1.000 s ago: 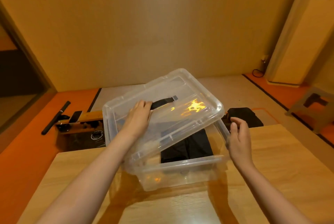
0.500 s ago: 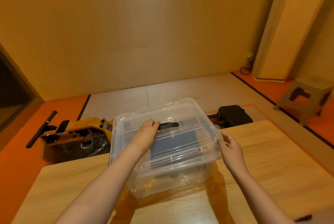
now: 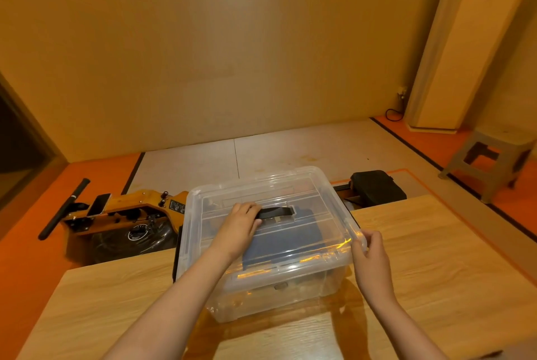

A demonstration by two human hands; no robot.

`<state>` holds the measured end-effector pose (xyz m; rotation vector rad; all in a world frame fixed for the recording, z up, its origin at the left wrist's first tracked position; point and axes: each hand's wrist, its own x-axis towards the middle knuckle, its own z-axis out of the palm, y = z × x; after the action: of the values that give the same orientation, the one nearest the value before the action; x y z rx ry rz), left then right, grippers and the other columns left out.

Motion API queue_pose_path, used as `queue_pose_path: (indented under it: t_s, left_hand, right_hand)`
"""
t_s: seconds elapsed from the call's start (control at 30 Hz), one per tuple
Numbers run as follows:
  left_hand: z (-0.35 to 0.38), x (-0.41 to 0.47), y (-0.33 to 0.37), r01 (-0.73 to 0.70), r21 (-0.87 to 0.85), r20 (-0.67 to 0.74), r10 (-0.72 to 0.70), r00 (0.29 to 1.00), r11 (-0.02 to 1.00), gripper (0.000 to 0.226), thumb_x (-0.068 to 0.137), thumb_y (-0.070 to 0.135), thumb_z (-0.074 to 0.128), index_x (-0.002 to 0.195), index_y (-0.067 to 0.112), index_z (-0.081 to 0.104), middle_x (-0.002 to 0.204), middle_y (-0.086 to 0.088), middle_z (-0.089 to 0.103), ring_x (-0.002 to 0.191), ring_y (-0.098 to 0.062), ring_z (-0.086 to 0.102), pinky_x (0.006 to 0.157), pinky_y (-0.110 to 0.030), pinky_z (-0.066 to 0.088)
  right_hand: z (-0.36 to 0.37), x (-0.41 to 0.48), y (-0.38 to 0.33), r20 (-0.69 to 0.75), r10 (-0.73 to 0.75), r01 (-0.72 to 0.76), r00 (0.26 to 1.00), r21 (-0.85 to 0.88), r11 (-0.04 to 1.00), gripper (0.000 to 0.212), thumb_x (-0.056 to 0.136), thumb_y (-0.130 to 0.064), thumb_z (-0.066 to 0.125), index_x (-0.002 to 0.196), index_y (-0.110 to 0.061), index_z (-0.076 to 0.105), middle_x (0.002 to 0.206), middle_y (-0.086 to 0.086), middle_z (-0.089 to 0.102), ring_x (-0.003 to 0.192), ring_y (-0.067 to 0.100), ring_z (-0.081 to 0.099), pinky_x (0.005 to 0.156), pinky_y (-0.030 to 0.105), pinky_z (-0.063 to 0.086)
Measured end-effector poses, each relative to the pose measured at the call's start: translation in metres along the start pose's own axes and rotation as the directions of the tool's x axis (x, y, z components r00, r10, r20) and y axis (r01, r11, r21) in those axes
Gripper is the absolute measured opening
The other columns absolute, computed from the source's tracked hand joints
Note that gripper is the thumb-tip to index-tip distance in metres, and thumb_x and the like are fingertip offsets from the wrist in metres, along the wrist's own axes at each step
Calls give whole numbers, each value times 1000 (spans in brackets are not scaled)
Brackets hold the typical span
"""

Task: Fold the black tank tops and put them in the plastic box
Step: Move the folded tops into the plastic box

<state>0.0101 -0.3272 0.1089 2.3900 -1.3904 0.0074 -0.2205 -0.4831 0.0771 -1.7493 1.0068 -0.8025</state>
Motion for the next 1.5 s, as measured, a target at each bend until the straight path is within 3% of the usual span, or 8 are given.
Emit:
queue_pose_path:
  t_s: [0.17,0.37,0.47,0.63,0.7,0.83,1.07,1.5]
  left_hand:
    - [-8,-20,-3,45,-55,-11,-46,999,997,53,103,31,39,153,22,21,147,0,43,134,-18,36,117,-35,20]
    - [-36,-44,-31,259,-102,-235,-276,932,961,56,101,33,46,151,19,26,154,-1,33,143,-19,26,117,-36,20]
    - [-35,-57,-49,377,-34,-220,-375,901,926,55,100,33,45,150,14,30,154,-4,33,143,-20,26,117,-38,21]
    - [-28,-59,-53,457,-70,-255,-459,851,887,51,99,28,49,145,9,36,148,-8,41,138,-25,34,109,-45,35]
    - [-26,-60,-55,589,-118,-257,-598,759,799,62,96,37,52,146,9,32,147,-12,41,135,-31,37,105,-51,39]
    - [-24,-59,-61,867,-243,63,-885,462,436,83,92,64,40,146,4,22,138,-20,48,122,-40,50,95,-48,46]
    - [-28,-61,-46,806,24,-175,-791,586,592,57,96,50,45,127,2,45,127,-16,47,109,-33,56,70,-38,45]
    - [-32,-59,-44,770,-6,-178,-758,627,639,39,101,36,43,122,2,43,109,-17,64,101,-36,62,67,-36,44]
  right_hand:
    - [-5,8,-7,-29,-66,57,997,-241,969,27,92,-18,55,118,-11,52,115,6,56,109,25,51,84,40,47]
    - [-1,59,-26,121,-70,129,990,-590,797,67,94,-48,50,147,-12,29,147,11,38,136,28,31,106,42,33]
    - [12,80,-24,169,47,82,984,-677,731,68,94,-57,40,146,-14,32,145,12,41,134,29,36,104,43,36]
    - [22,92,-16,232,269,-90,935,-577,812,65,94,-60,38,135,-10,43,122,15,60,107,34,58,81,39,47]
    - [22,90,-16,218,267,-98,939,-575,812,68,92,-61,41,137,-10,41,124,16,58,109,35,57,85,41,48]
    - [19,82,-15,69,122,-53,990,-623,780,73,89,-60,50,136,-5,42,129,19,51,116,36,50,86,43,47]
    - [19,80,-14,66,55,-1,996,-627,779,53,90,-56,53,103,-4,57,83,8,57,69,25,55,53,33,46]
    - [21,76,-21,102,13,63,995,-707,705,49,95,-50,47,114,-4,51,82,9,60,74,28,61,58,38,53]
